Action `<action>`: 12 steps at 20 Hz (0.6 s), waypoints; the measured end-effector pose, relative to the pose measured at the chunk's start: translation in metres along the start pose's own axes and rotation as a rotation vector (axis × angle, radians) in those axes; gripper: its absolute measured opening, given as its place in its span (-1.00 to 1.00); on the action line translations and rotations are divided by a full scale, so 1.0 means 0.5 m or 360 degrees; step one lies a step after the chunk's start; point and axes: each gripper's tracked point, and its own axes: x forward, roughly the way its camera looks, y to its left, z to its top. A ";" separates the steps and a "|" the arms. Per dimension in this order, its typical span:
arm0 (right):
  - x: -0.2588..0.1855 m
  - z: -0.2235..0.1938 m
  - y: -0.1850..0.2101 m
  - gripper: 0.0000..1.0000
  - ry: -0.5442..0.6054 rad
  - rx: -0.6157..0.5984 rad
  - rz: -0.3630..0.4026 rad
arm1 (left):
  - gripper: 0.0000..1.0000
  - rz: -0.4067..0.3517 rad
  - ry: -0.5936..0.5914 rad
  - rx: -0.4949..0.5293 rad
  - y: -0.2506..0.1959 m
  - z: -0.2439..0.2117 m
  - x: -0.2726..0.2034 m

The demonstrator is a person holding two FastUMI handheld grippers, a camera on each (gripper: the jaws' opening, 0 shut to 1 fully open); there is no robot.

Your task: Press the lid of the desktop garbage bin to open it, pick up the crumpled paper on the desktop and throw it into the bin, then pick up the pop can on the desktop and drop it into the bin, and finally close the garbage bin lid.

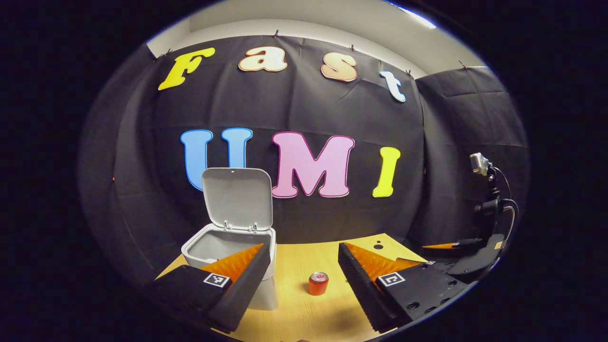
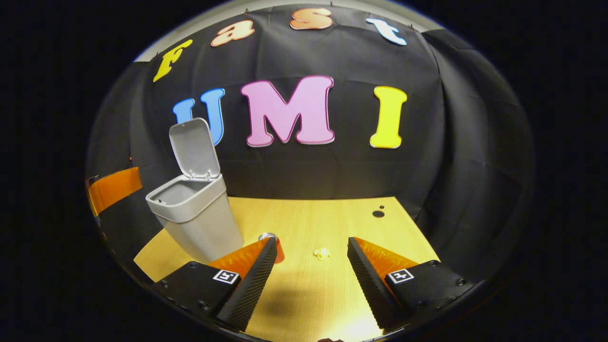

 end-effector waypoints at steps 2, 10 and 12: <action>0.047 -0.027 -0.006 0.93 0.0093 -0.0029 0.0034 | 0.94 0.0032 0.0031 0.0032 0.007 -0.019 -0.005; 0.259 -0.166 -0.039 0.94 0.0550 -0.0191 0.0153 | 0.95 0.0118 0.0174 0.0166 0.010 -0.069 -0.017; 0.304 -0.203 -0.044 0.94 0.0628 -0.0211 0.0161 | 0.95 0.0167 0.0179 0.0184 0.015 -0.068 -0.018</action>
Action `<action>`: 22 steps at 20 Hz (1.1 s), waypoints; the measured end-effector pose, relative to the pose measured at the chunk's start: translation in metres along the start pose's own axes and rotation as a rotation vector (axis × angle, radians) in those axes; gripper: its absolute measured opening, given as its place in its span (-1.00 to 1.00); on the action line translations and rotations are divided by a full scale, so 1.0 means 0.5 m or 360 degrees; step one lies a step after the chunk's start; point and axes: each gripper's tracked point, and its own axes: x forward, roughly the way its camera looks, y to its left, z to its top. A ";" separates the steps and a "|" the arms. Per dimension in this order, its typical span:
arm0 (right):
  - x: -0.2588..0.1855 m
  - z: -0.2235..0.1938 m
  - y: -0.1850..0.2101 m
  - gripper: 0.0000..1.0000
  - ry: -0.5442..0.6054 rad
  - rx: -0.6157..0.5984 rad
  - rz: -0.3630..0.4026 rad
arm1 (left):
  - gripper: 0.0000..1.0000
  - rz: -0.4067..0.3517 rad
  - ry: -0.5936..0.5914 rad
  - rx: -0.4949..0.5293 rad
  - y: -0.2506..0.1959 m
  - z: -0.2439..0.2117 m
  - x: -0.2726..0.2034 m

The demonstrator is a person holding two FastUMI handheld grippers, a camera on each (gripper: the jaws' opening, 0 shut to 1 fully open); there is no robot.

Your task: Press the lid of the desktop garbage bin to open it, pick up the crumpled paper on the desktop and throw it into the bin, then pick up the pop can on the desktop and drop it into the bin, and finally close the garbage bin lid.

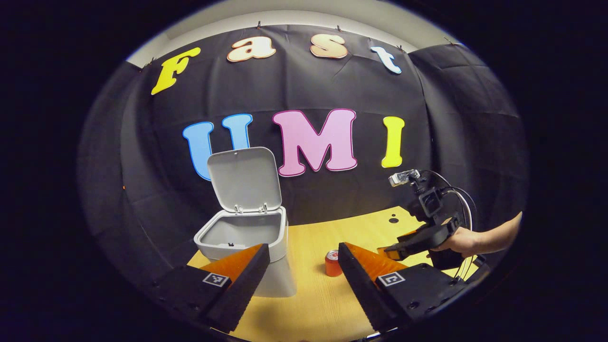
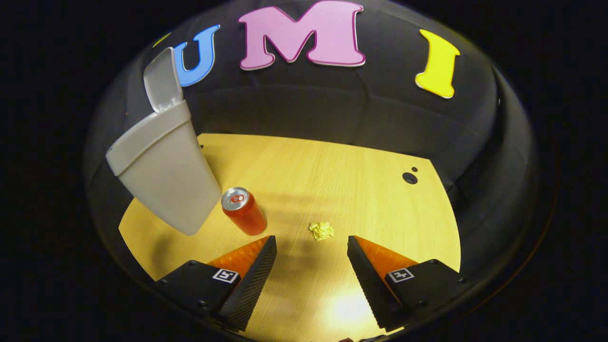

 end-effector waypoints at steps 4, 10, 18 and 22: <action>0.103 -0.026 -0.019 0.94 0.0165 0.0064 0.0012 | 0.96 0.0021 0.0033 -0.0051 -0.021 -0.001 0.008; 0.207 -0.068 -0.036 0.92 0.0338 0.0085 -0.0017 | 0.94 0.0060 0.0098 -0.0086 -0.040 -0.027 0.021; 0.264 -0.086 -0.042 0.80 0.0395 0.0033 -0.0029 | 0.94 0.0040 0.0159 -0.0090 -0.063 -0.055 0.041; 0.271 -0.090 -0.040 0.30 0.0406 0.0007 0.0011 | 0.94 0.0045 0.0186 -0.0109 -0.065 -0.065 0.042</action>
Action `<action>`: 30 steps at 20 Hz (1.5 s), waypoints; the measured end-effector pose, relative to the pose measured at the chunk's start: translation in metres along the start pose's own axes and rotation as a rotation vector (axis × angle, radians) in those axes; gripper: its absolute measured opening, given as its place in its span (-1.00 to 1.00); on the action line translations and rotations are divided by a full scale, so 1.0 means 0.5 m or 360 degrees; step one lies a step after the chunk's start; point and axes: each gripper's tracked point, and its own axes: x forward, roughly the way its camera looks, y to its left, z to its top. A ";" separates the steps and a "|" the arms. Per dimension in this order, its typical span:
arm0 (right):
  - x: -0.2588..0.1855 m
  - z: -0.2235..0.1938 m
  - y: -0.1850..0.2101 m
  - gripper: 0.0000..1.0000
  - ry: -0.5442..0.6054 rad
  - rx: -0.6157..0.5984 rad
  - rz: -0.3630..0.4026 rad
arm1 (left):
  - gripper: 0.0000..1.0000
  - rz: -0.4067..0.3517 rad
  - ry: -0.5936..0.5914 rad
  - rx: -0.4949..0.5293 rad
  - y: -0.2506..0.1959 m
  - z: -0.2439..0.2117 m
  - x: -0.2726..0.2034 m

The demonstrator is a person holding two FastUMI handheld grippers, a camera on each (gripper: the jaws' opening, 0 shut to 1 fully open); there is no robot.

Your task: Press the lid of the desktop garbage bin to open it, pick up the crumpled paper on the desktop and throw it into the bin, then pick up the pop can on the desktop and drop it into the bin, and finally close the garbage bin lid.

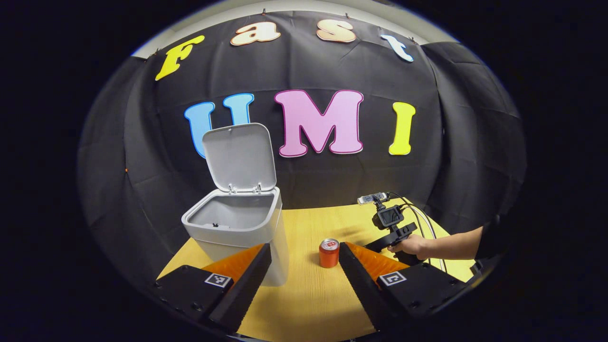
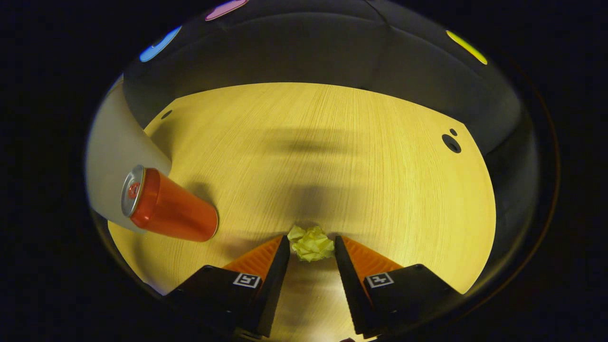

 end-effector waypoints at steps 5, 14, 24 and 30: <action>-0.007 0.008 0.006 -0.01 -0.0030 -0.0032 -0.0001 | 0.94 0.0054 0.0024 -0.0030 0.011 -0.021 -0.010; -0.236 0.144 0.028 -0.04 -0.0417 -0.0097 0.0024 | 0.94 0.0015 0.0004 -0.0055 0.024 -0.034 -0.022; -0.524 0.341 0.271 -0.05 -0.0813 -0.0158 0.0357 | 0.94 -0.0015 -0.0063 -0.0041 0.080 -0.053 -0.044; -0.576 0.381 0.509 -0.04 -0.0861 -0.0285 0.0616 | 0.94 0.0022 -0.0049 -0.0073 0.139 -0.095 -0.082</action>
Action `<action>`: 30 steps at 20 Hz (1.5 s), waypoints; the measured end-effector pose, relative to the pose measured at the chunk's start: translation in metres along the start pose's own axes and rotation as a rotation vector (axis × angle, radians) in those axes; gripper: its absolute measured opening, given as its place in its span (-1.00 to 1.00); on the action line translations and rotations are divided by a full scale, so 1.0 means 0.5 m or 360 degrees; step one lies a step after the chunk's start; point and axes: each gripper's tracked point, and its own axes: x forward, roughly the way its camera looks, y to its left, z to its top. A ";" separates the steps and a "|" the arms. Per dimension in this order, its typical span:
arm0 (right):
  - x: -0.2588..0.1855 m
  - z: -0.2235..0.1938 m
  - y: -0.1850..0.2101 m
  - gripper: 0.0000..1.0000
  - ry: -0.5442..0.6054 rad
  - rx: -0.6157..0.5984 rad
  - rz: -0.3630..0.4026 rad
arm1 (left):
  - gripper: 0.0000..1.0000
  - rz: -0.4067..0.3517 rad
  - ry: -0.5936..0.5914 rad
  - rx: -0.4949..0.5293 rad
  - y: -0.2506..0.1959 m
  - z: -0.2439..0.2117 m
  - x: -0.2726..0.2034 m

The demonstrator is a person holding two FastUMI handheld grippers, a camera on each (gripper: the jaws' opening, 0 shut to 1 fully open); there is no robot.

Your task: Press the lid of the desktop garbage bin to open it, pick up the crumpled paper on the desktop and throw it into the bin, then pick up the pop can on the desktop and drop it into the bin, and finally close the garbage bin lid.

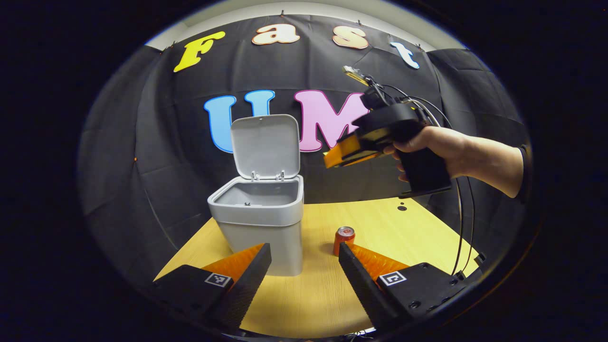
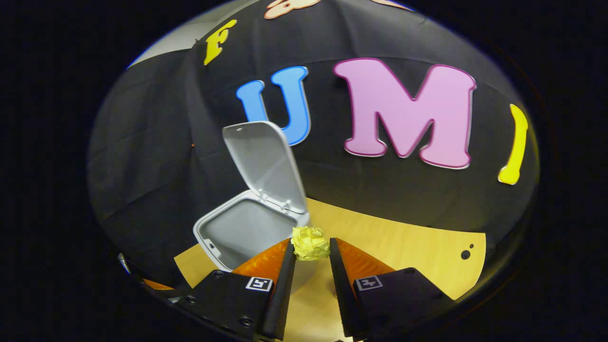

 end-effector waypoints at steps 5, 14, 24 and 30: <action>0.074 -0.010 0.150 -0.05 0.0052 -0.0085 0.0164 | 0.97 0.0142 0.0015 -0.0015 0.074 -0.023 -0.031; 0.151 -0.051 0.199 0.18 0.0141 -0.0169 0.0155 | 0.94 0.0304 0.0057 -0.0103 0.143 -0.053 -0.066; 0.043 0.030 0.061 0.96 -0.0148 -0.0177 -0.0063 | 0.94 0.0152 0.0066 -0.0097 0.072 -0.066 -0.016; -0.115 0.065 -0.119 0.96 -0.0396 -0.0115 -0.0369 | 0.94 -0.0055 0.0094 -0.0020 -0.015 -0.103 0.073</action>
